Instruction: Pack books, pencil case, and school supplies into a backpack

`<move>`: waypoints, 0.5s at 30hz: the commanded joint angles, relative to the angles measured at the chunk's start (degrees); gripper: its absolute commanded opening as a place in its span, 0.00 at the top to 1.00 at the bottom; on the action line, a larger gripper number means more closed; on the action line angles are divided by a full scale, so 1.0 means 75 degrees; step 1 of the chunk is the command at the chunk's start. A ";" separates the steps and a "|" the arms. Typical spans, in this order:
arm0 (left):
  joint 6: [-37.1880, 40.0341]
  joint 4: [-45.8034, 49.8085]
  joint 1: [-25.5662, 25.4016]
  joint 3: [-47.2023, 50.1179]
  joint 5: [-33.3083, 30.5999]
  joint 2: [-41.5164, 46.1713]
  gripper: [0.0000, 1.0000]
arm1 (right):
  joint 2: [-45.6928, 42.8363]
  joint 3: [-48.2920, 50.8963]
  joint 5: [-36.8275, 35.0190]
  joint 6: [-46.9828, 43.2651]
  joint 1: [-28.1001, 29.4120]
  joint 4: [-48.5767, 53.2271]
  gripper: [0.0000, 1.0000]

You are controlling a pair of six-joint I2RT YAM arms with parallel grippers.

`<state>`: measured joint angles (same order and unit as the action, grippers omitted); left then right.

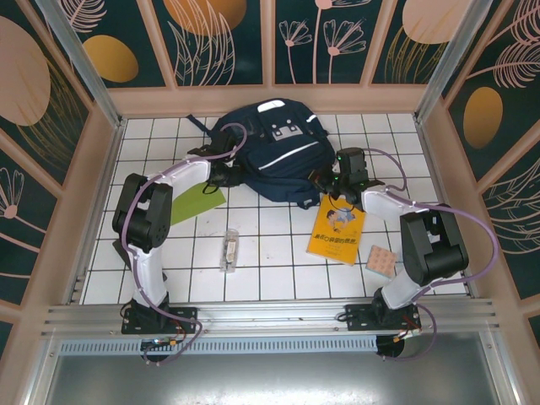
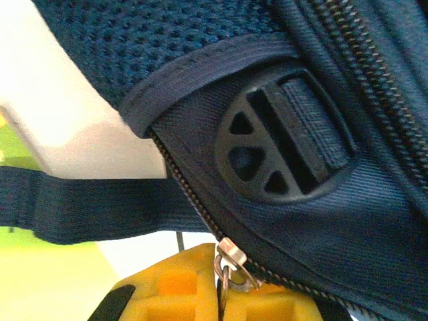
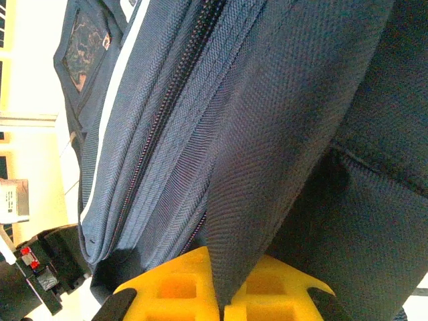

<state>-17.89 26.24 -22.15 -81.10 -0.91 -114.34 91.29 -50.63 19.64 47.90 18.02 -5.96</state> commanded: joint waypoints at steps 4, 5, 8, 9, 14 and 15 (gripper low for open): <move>0.0084 -0.0055 0.0662 0.0012 -0.1473 0.0016 0.74 | 0.0173 -0.0351 -0.0126 -0.0173 -0.0140 -0.0590 1.00; -0.0035 -0.0121 0.0665 0.0048 -0.1209 0.0106 0.54 | 0.0225 -0.0366 0.0035 -0.0109 -0.0111 -0.0694 1.00; -0.0432 -0.0376 0.0667 0.0360 -0.0544 0.0580 0.24 | 0.0289 -0.0465 0.0444 0.0070 -0.0055 -0.0775 0.84; -0.0569 -0.0470 0.0667 0.0524 -0.0341 0.0822 0.13 | 0.0284 -0.0479 0.0557 0.0131 -0.0047 -0.0729 0.71; -0.1271 -0.1175 0.0651 0.1515 0.0614 0.2297 0.02 | -0.0147 -0.0587 0.0592 -0.0107 -0.0065 0.0325 0.41; -0.1423 -0.1353 0.0624 0.1692 0.0797 0.2560 0.01 | -0.0269 -0.0626 0.0473 -0.0248 -0.0077 0.0676 0.39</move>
<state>-23.88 21.85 -16.71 -70.74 -0.21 -102.04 93.03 -52.60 23.75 48.21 17.98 -4.58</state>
